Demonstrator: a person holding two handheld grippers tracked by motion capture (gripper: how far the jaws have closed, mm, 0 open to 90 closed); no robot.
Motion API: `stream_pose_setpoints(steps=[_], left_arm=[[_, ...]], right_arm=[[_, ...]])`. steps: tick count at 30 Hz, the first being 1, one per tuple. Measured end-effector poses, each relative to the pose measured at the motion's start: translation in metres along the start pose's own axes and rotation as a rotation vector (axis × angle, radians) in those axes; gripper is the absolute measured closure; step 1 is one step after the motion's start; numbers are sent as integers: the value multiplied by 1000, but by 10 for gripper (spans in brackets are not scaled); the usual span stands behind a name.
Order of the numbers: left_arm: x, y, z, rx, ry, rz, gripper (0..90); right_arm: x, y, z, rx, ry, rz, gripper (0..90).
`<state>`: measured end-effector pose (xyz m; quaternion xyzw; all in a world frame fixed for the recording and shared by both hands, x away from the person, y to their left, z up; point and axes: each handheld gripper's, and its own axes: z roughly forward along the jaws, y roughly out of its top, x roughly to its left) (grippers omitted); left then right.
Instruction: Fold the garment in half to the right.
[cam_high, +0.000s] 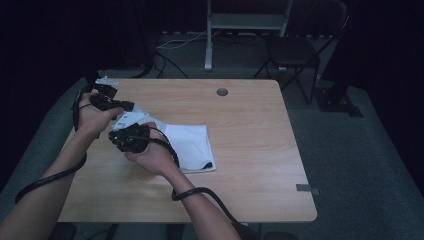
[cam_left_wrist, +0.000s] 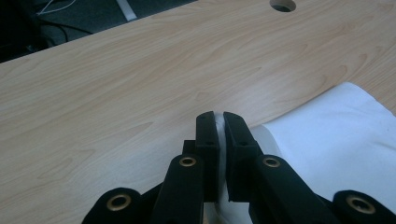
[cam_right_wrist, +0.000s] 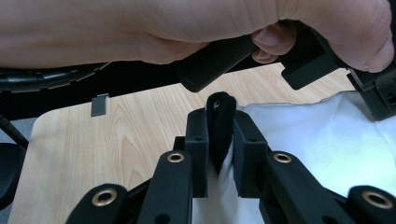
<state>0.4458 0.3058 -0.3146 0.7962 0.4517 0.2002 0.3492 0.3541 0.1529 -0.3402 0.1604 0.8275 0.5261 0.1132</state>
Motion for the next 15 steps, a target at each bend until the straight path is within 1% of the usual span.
stream_pose_setpoints(steps=[6, 9, 10, 13, 15], left_arm=[[9, -1, -9, -2, 16, -9, 858], [12, -1, -12, -3, 22, -14, 858], [14, -1, -14, -3, 27, -16, 858], [16, -2, -15, 0, 34, -21, 858], [15, -1, -14, 0, 34, -24, 858]], right_arm=[[3, 9, 5, -9, 9, -7, 792], [5, 11, 7, -14, 13, -3, 791], [6, 12, 8, -15, 17, -9, 791], [6, 12, 9, -13, 18, -7, 791], [6, 12, 8, -12, 15, -5, 791]])
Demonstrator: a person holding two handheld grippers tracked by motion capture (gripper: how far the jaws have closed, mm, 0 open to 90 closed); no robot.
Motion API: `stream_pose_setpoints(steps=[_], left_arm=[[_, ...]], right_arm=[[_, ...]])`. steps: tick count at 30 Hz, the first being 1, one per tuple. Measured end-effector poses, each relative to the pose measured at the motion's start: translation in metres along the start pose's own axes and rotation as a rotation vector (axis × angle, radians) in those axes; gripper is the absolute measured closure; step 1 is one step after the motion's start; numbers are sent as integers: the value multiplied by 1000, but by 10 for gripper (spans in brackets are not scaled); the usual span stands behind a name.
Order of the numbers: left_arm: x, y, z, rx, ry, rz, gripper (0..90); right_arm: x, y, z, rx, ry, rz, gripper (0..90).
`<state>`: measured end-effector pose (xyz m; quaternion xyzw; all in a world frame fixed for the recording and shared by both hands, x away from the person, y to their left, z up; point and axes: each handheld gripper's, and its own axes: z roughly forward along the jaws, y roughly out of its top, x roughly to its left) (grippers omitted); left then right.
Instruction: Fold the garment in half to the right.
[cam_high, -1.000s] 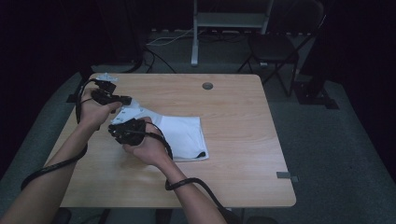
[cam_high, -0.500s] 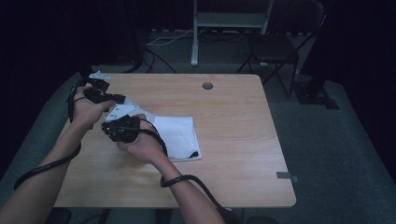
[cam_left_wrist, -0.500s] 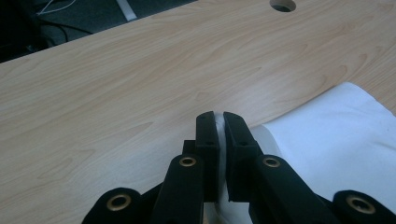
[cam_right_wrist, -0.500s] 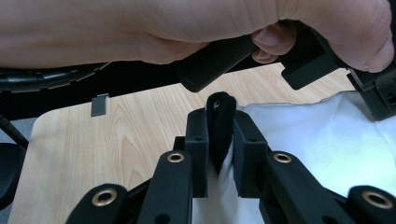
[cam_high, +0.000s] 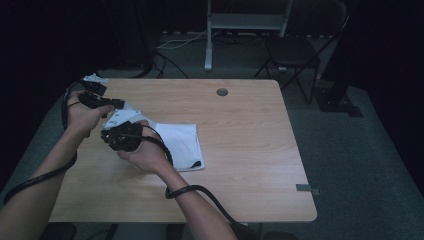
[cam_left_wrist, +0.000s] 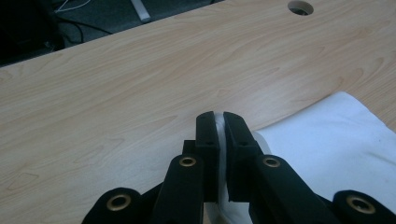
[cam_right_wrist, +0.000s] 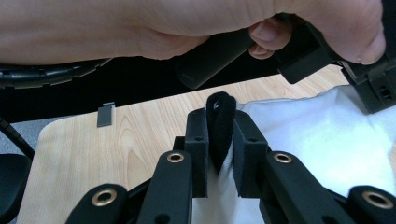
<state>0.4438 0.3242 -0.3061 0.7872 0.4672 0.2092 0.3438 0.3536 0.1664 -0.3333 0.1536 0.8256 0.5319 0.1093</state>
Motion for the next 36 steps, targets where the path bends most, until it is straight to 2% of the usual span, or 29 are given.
stream_pose_setpoints(steps=[5, 10, 15, 24, 36], left_arm=[[-7, 4, 4, 1, 9, -1, 857], [-16, 8, 11, 10, 32, 4, 858], [-24, 11, 16, 11, 34, 6, 858], [-31, 14, 20, 16, 48, 3, 858], [-38, 18, 17, -34, 27, 7, 858]], right_arm=[[-3, -2, -4, -4, -9, 2, 791], [-9, -7, -12, -16, -25, 28, 791], [-14, -12, -22, -20, -37, 39, 791], [-22, -18, -34, -24, -54, 57, 790], [-24, -20, -42, -45, -59, 69, 789]])
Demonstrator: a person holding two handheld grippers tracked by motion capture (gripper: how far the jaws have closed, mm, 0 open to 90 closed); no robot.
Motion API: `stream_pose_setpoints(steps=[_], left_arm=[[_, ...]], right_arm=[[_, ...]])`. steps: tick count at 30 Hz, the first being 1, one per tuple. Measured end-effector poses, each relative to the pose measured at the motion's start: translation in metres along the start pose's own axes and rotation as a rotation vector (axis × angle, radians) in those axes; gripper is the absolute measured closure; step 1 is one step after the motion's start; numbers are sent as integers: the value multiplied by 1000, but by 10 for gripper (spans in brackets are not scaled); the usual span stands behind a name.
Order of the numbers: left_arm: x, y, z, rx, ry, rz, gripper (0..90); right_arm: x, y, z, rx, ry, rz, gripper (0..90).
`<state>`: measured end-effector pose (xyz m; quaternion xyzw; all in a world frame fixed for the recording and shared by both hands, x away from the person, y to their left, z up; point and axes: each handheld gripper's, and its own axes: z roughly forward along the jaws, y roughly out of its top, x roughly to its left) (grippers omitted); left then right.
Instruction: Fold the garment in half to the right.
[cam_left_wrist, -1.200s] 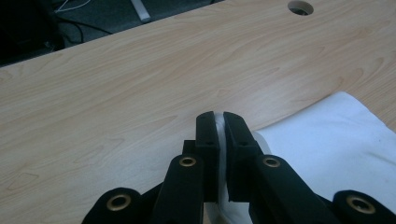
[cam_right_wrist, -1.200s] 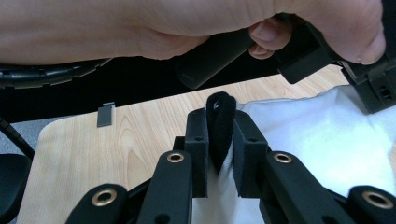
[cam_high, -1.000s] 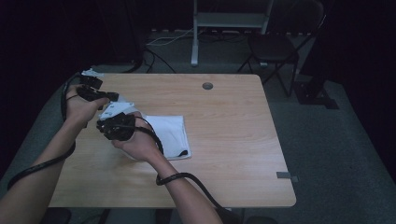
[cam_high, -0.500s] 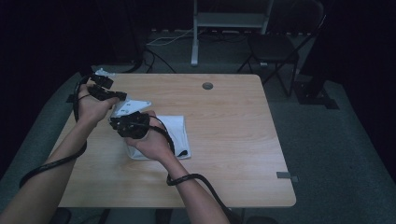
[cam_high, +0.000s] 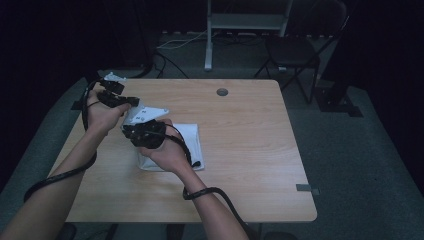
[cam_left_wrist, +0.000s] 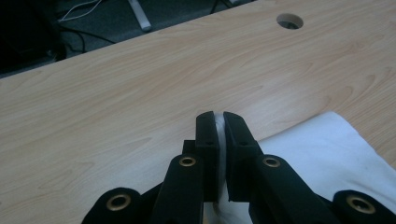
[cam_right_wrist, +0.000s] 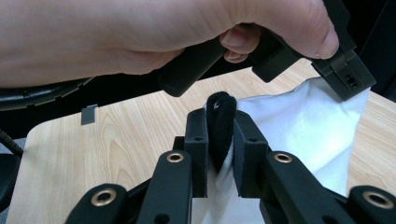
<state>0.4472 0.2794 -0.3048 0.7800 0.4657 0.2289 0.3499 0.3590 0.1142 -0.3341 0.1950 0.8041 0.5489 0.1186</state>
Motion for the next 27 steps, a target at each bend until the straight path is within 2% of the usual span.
stream_pose_setpoints(steps=[7, 16, 27], left_arm=[[6, 2, -9, 3, 15, -11, 857], [20, -5, -17, 17, 54, -35, 857], [31, -10, -28, 16, 86, -50, 858]], right_arm=[[3, 9, 1, -17, 13, -9, 789], [10, 16, 10, -29, 33, -13, 789], [17, 22, 20, -38, 57, -8, 789]])
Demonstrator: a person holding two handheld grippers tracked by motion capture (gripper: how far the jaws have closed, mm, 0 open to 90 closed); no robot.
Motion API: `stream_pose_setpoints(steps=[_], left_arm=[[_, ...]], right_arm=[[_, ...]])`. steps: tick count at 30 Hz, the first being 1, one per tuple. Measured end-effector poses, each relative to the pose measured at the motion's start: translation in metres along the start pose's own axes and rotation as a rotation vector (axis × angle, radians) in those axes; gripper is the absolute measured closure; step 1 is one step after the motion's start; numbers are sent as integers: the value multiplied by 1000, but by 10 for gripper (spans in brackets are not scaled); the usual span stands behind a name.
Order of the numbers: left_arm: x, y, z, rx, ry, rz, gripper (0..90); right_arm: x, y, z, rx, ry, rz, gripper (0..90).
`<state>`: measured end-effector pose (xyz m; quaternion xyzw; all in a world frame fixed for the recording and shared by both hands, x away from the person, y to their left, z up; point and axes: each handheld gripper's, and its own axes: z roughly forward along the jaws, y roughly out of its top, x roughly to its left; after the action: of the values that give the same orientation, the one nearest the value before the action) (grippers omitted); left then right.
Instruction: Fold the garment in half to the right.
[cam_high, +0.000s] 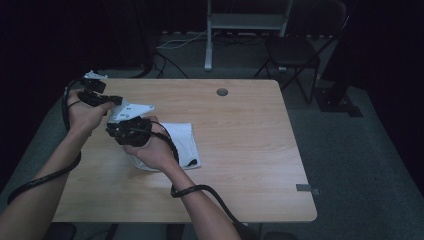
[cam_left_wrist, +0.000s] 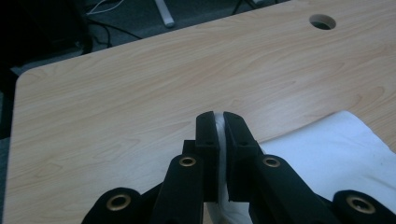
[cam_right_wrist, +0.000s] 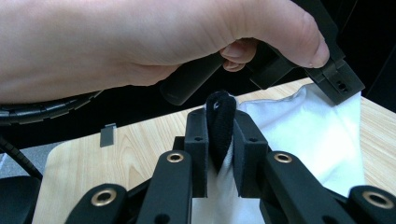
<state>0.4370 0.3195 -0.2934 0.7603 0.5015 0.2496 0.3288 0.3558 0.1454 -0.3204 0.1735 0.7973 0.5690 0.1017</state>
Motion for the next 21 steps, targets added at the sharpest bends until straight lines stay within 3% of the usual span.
stream_pose_setpoints(steps=[8, 21], left_arm=[[1, 0, 0, 0, -3, -7, 857], [-32, 10, 21, -2, -33, 29, 857]], right_arm=[[1, 1, 1, 0, -2, -5, 789], [-18, -16, -28, 3, -57, 28, 789]])
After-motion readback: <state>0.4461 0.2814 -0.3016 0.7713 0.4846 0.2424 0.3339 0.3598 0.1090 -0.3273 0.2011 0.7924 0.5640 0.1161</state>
